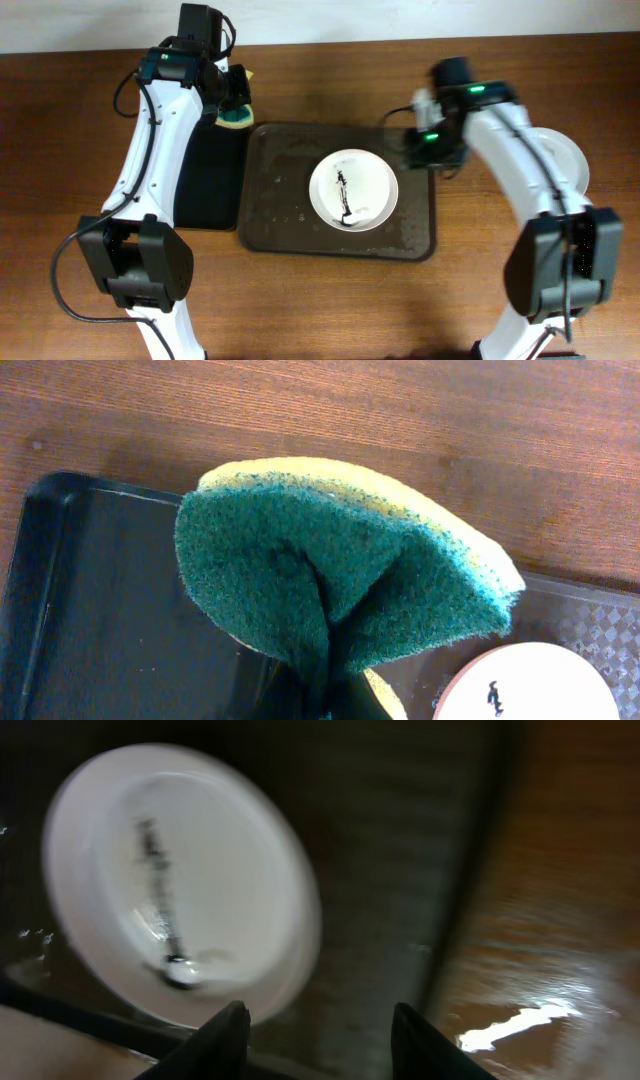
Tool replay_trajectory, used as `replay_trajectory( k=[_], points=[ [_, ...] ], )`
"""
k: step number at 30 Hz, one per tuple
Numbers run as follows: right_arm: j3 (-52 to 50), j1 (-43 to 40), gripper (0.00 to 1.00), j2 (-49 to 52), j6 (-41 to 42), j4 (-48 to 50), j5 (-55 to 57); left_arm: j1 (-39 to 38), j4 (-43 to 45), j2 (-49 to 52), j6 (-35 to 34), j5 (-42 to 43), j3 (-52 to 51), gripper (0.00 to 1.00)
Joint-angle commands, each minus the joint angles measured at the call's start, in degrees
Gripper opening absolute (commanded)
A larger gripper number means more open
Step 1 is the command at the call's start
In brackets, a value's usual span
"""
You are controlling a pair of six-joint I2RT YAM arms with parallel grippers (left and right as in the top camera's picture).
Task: Clean dirty plates on tray and stack at the side
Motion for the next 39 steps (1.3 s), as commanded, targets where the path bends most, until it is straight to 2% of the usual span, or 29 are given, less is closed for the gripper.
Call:
replay_trajectory(
  k=[1, 4, 8, 10, 12, 16, 17, 19, 26, 32, 37, 38, 39],
  points=[
    [-4.6, -7.5, 0.47, 1.2, -6.4, -0.2, -0.1, 0.0, 0.2, -0.1, 0.9, -0.4, 0.0, 0.0],
    [-12.0, -11.0, 0.47, 1.3, -10.8, 6.4, -4.3, -0.1, 0.6, -0.1, 0.9, -0.4, 0.0, 0.0],
    [-22.1, -11.1, 0.46, 1.3, -10.8, 19.3, -6.5, -0.1, 0.6, -0.1, 0.9, -0.4, 0.0, 0.0],
    [-24.4, -11.1, 0.39, 1.3, -12.8, 21.9, -7.8, -0.1, 0.6, -0.1, 0.9, -0.4, 0.0, 0.0],
    [-24.8, -11.1, 0.28, 1.3, -13.0, 22.7, -9.1, -0.1, 0.6, -0.1, 0.9, -0.4, 0.0, 0.0],
    [-24.8, -10.0, 0.17, 1.3, -12.9, 24.1, -10.1, -0.1, 0.6, -0.1, 0.9, -0.4, 0.0, 0.0],
    [-24.8, -9.6, 0.11, 1.3, -12.2, 24.3, -9.9, -0.1, 0.6, -0.1, 0.9, -0.4, 0.0, 0.0],
    [-24.8, -9.7, 0.04, 1.3, -11.4, 24.8, -8.6, -0.1, 0.6, -0.1, 0.9, -0.4, 0.0, 0.0],
    [-24.8, -11.1, 0.04, 1.3, -10.3, 29.5, -4.1, -0.1, 0.6, -0.1, 0.9, -0.4, 0.0, 0.0],
    [-24.0, -19.3, 0.04, 1.3, -10.4, 33.2, -4.1, -0.1, 0.6, -0.1, 0.9, -0.4, 0.0, 0.0],
    [-19.8, -19.8, 0.04, 1.3, -11.5, 33.9, -4.1, -0.2, 0.6, -0.1, 0.9, -0.4, 0.0, 0.0],
    [-19.8, -19.8, 0.04, 1.3, -11.5, 33.9, -4.1, -0.2, 0.5, -0.1, 0.9, -0.4, 0.0, 0.0],
    [-19.8, -19.8, 0.09, 1.3, -11.5, 33.9, -4.1, -0.2, 0.5, -0.1, 0.9, -0.4, 0.0, 0.0]
  ],
)
